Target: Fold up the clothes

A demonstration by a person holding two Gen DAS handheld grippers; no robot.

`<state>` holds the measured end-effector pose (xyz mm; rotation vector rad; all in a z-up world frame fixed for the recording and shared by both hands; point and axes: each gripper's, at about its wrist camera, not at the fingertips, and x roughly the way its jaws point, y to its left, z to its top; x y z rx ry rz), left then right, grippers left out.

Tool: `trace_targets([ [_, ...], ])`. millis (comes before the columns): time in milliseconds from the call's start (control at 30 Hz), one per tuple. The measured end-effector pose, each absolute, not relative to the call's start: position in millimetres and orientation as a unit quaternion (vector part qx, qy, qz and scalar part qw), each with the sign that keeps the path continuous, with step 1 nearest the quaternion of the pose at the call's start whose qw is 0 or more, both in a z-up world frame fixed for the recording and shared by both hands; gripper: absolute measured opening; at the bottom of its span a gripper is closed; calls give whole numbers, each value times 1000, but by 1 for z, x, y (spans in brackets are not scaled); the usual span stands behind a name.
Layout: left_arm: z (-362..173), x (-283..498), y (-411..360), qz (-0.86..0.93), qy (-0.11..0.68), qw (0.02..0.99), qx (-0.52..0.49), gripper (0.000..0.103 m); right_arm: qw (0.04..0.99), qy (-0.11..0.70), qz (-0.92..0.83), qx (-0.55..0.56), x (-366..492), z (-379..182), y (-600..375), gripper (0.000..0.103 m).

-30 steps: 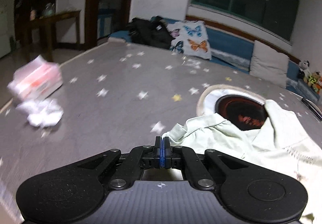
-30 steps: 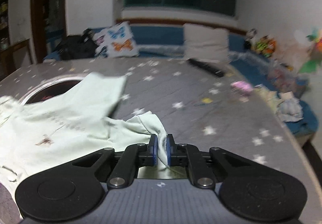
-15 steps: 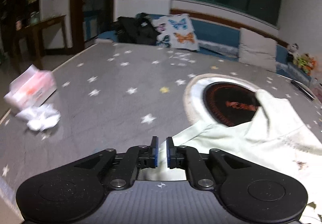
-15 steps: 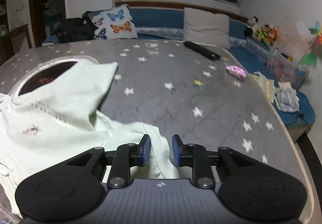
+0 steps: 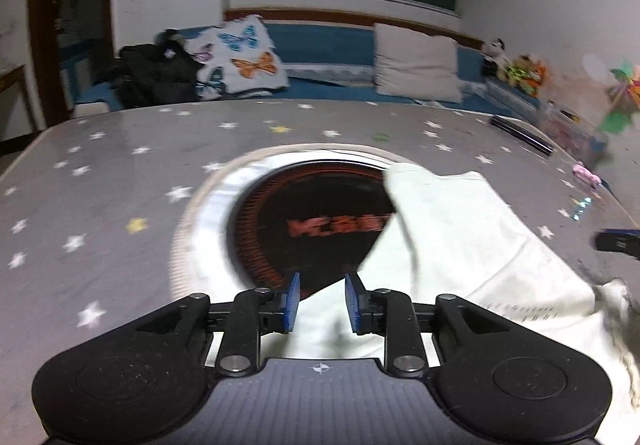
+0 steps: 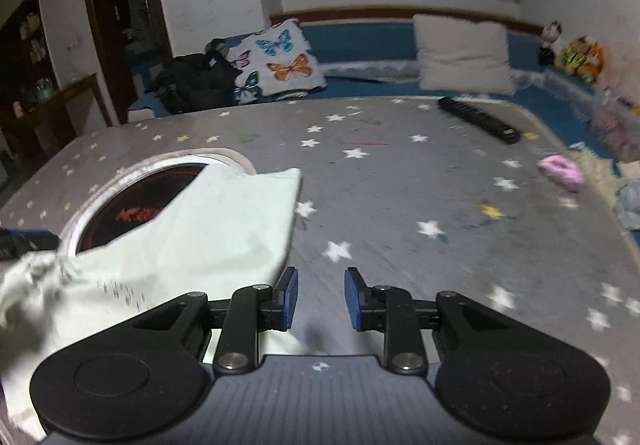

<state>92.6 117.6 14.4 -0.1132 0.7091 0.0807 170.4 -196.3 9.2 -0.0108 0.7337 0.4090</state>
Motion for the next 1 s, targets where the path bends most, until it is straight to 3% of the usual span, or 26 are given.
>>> trace_targets([
  [500, -20, 132, 108, 15, 386, 921, -52, 31, 896, 384, 224, 3, 259, -24, -134, 25],
  [567, -21, 132, 110, 16, 386, 921, -54, 31, 896, 385, 223, 3, 263, -27, -129, 18],
  [633, -21, 131, 112, 18, 385, 921, -56, 32, 896, 385, 221, 2, 268, -29, -124, 3],
  [1000, -11, 119, 134, 51, 366, 926, -84, 34, 893, 317, 319, -17, 220, 21, -81, 2],
])
